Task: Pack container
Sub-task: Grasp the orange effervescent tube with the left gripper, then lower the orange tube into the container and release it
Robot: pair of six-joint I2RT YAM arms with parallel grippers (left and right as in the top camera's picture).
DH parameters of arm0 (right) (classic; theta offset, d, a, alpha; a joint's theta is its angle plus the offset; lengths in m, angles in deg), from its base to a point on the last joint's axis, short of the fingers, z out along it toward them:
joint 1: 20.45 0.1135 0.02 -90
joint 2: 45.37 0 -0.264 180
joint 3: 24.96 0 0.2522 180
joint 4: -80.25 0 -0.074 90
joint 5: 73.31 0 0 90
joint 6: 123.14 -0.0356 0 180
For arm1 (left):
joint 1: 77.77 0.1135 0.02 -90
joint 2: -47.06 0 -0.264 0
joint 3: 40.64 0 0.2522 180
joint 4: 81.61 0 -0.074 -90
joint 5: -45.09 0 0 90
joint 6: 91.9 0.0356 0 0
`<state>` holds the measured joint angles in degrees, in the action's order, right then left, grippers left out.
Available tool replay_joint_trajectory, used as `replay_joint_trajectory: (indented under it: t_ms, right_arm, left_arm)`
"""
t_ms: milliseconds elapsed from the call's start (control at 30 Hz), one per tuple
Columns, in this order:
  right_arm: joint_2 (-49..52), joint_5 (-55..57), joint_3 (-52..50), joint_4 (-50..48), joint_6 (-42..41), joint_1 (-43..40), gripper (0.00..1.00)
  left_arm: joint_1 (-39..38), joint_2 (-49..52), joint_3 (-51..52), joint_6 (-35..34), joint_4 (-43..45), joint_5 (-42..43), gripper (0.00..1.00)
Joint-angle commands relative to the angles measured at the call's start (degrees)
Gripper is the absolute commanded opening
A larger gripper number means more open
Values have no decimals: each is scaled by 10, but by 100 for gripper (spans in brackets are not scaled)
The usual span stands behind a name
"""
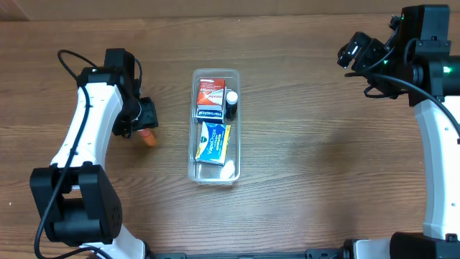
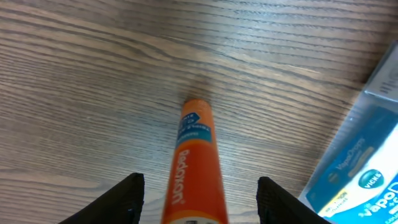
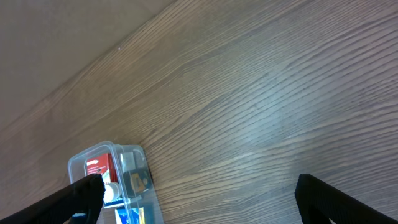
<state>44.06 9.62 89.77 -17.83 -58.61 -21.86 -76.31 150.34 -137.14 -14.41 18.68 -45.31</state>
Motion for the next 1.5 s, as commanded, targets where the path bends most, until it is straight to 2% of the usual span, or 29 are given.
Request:
replay_joint_trajectory:
  t_ms: [0, 67, 133, 300, 367, 433, 567, 600, 733, 1033, 1467]
  right_arm:
    - [-7, 1, 3, -3, -2, -1, 100]
    - [-7, 1, 3, -3, -2, -1, 100]
    - [-7, 1, 3, -3, -2, -1, 100]
    - [-7, 1, 3, -3, -2, -1, 100]
    - [-7, 1, 3, -3, -2, -1, 100]
    - [-7, 1, 3, -3, -2, -1, 100]
    - [-7, 1, 3, -3, -2, -1, 100]
    - [-7, 1, 3, -3, -2, -1, 100]
    - [-7, 1, 3, -3, -2, -1, 100]
    - [-7, 1, 3, -3, -2, -1, 100]
    - [-7, 1, 3, -3, -2, -1, 100]
  left_arm:
    - [-8, -4, 4, 18, 1, 24, 54]
    - [-8, -5, 4, 18, 2, 24, 40]
    - [-8, -6, -3, 18, -9, 24, 35]
    - [-16, -45, -131, 18, -126, 31, 34]
    - [-47, -73, -213, 18, -182, 59, 31]
    - [-99, -96, -247, 13, -189, 75, 30]
    - [-249, -111, -249, -30, -150, 71, 31]
    - [-287, -96, -249, -52, -148, 46, 29]
    - [-346, -29, -249, -90, -148, 13, 29]
    - [-356, 106, -249, -89, -87, -6, 26]
    - [-356, 142, -249, -76, 1, -50, 30]
